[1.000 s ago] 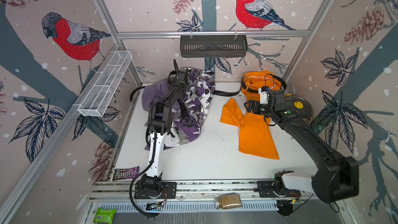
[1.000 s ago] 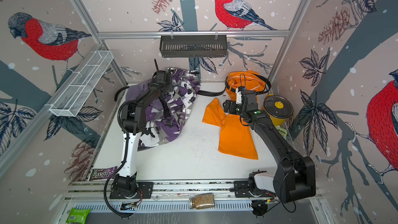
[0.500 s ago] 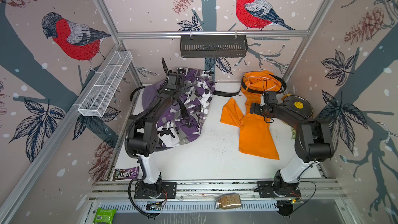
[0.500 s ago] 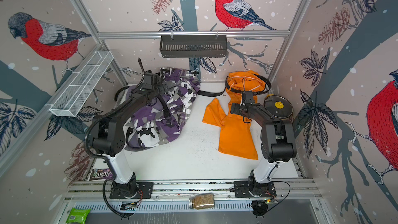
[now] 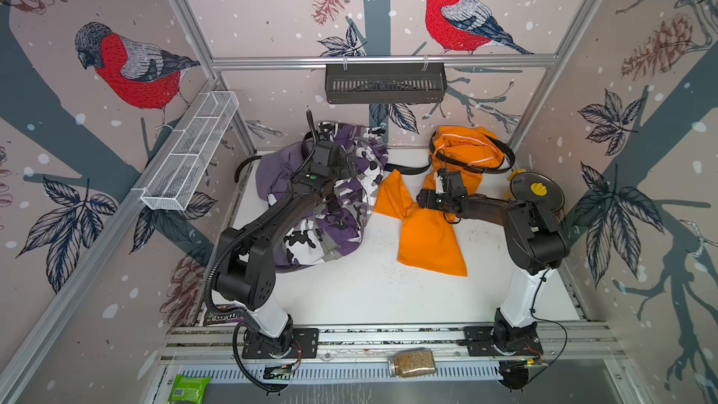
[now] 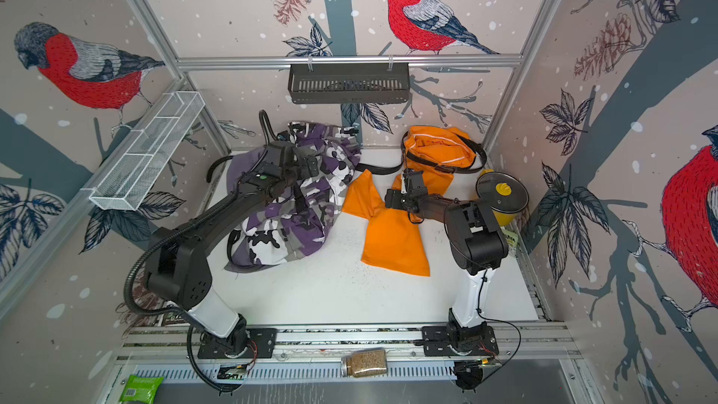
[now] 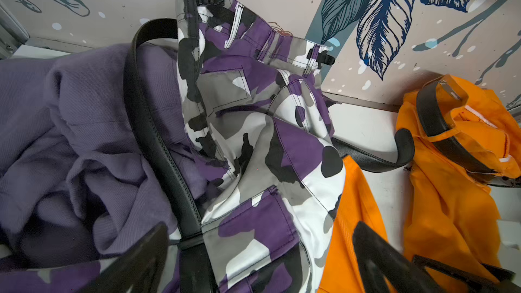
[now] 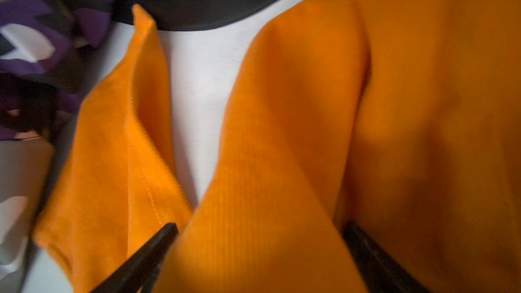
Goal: Remove the belt from the trousers
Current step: Place the trousers at the center of the board, then move the trousers to the center of the board.
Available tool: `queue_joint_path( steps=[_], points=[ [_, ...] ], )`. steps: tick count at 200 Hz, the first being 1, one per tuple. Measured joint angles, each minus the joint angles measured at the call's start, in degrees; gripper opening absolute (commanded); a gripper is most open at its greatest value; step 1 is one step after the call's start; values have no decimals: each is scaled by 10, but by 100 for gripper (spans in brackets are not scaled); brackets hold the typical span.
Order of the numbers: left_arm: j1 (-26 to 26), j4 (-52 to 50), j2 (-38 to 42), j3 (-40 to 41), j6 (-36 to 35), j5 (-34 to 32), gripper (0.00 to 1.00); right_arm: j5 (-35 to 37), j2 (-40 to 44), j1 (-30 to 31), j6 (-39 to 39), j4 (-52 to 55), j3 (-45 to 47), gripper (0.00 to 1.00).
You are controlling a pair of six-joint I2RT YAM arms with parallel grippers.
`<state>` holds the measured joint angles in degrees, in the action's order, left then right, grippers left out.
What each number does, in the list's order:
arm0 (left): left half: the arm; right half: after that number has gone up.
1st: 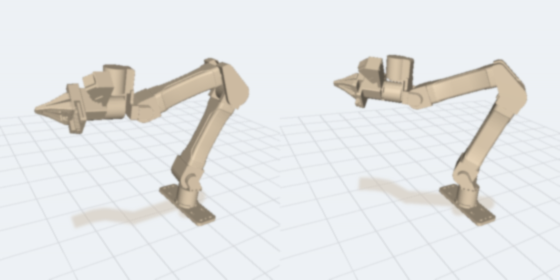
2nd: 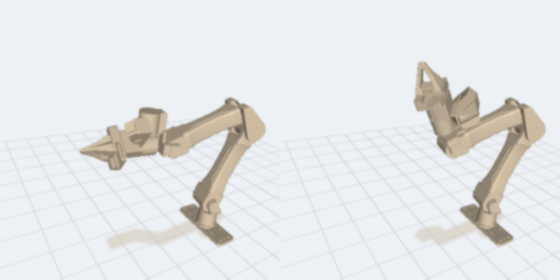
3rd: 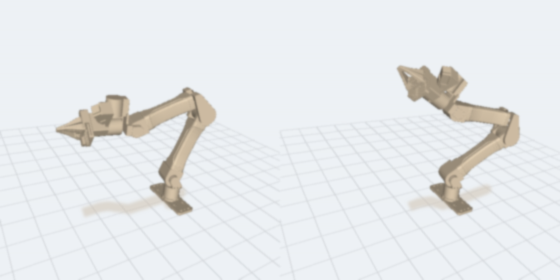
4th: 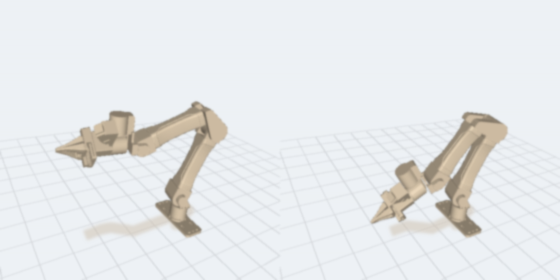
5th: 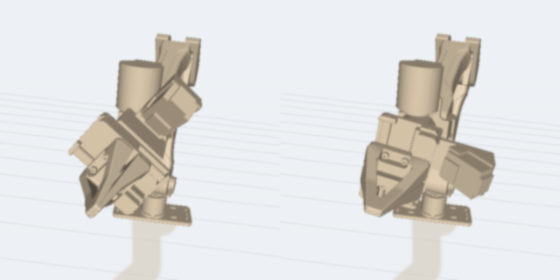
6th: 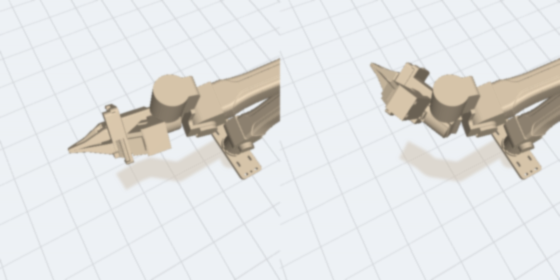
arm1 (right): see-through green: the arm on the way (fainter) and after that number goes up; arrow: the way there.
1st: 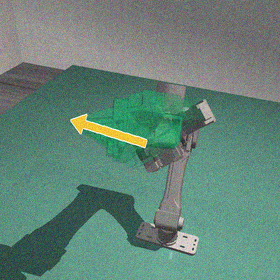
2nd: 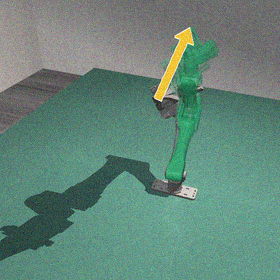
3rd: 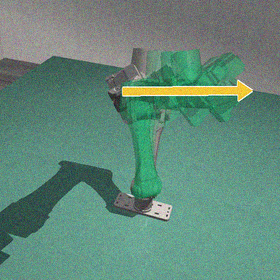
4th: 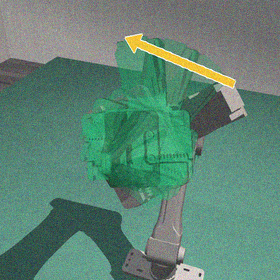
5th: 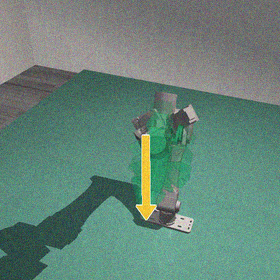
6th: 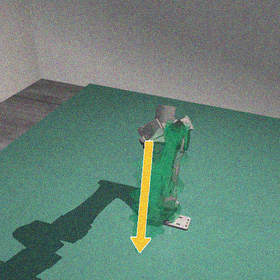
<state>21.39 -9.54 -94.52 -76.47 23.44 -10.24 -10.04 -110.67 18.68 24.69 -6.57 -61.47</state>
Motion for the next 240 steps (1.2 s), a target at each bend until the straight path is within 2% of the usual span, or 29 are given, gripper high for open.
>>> queue_joint_path(
  steps=[25, 43, 74, 103, 131, 149, 180, 210, 240],
  points=[
    [3, 1, 20, 20, -10, 3, 100, -51, -17, 47, 35, -10, -23, 91],
    [4, 2, 31, 33, -10, 10, 100, -83, -23, 79, 45, 23, -50, 91],
    [6, 2, 56, 55, -10, 12, 100, -96, 30, 76, 32, 110, -59, 93],
    [18, 18, 86, 83, -15, 31, 100, -87, 116, 38, -23, 187, -61, 96],
    [65, 42, 73, 88, -31, 73, 100, -57, 167, -30, -82, 238, -71, 98],
    [114, 49, 24, 63, -52, 103, 100, -33, 155, -79, -113, 249, -99, 98],
    [181, 46, -100, -15, -75, 135, 99, -5, 76, -137, -153, 253, -180, 98],
    [216, 32, -229, -105, -92, 156, 82, 12, 1, -167, -181, 254, -258, 99],
    [218, -5, -279, -116, -92, 160, 55, 17, -38, -192, -200, 247, -298, 99]
  ],
)
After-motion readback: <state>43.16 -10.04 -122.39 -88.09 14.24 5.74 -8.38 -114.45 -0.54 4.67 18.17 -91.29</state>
